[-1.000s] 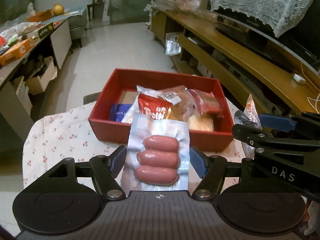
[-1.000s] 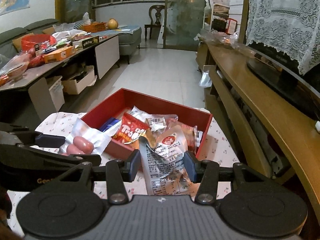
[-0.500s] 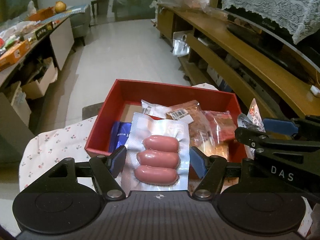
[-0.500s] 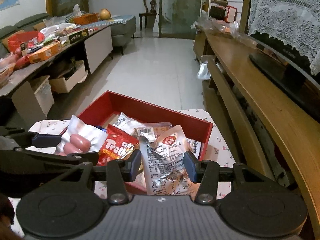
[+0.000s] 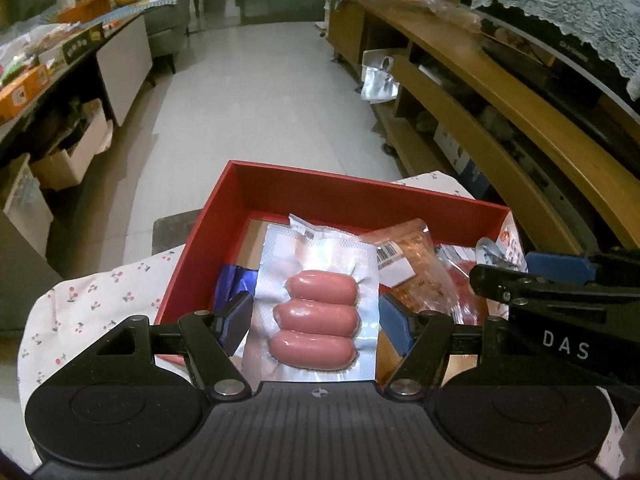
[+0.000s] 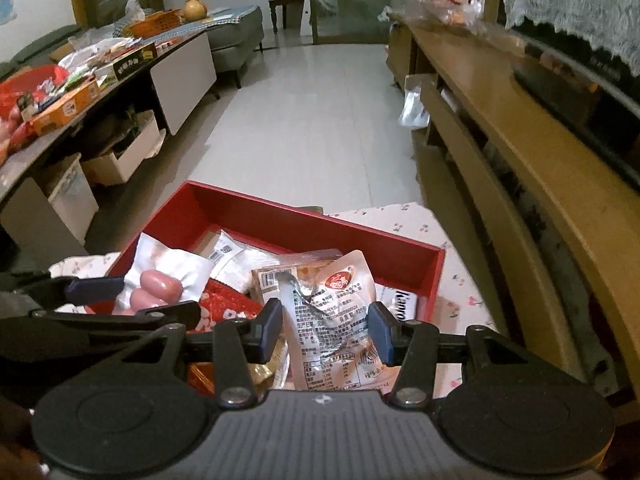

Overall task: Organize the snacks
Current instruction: 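Lower and release the sausage pack with left gripper while right releases the silver packet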

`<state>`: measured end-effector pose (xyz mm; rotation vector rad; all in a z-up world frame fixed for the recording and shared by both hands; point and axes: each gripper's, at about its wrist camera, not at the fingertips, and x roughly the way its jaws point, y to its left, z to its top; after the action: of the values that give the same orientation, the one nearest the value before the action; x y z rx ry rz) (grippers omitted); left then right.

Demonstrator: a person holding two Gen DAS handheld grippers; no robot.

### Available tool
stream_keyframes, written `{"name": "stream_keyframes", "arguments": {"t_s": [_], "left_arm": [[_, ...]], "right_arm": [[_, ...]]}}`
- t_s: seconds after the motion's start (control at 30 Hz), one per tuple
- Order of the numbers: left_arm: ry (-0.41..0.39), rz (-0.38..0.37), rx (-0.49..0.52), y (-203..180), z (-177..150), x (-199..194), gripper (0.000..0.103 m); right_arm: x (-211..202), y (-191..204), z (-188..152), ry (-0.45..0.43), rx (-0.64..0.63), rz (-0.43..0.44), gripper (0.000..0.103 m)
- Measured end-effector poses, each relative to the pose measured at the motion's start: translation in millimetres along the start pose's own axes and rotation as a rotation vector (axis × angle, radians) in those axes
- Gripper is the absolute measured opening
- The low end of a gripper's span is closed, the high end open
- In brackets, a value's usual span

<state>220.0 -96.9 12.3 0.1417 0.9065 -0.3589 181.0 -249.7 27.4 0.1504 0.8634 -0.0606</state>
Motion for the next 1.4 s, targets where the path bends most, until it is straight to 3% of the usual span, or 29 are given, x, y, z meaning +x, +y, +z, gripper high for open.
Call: {"name": "stream_keyframes", "arguments": {"t_s": [0.33,0.83,1.17,1.4], "left_arm": [[0.051,0.005,-0.048,13.5,-0.7,23.1,0.074],[0.047,0.032,-0.06,18.6,0.2,19.9,0.079],[0.018,0.02,-0.075,21.8,-2.4,2.1,0.085],[-0.014,0.051,-0.061,22.0,-10.9,-18.0,0.088]], "right_arm": [[22.4,8.9,0.3,0.021,-0.017,0.003,0.069],[15.7,8.5,5.8,0.0,0.015,0.045,0.075],[-9.3,10.4,7.1,-0.048,0.03,0.051,0.083],[-35.1,15.7,-3.5,-0.076,0.006,0.022,0.087]]}}
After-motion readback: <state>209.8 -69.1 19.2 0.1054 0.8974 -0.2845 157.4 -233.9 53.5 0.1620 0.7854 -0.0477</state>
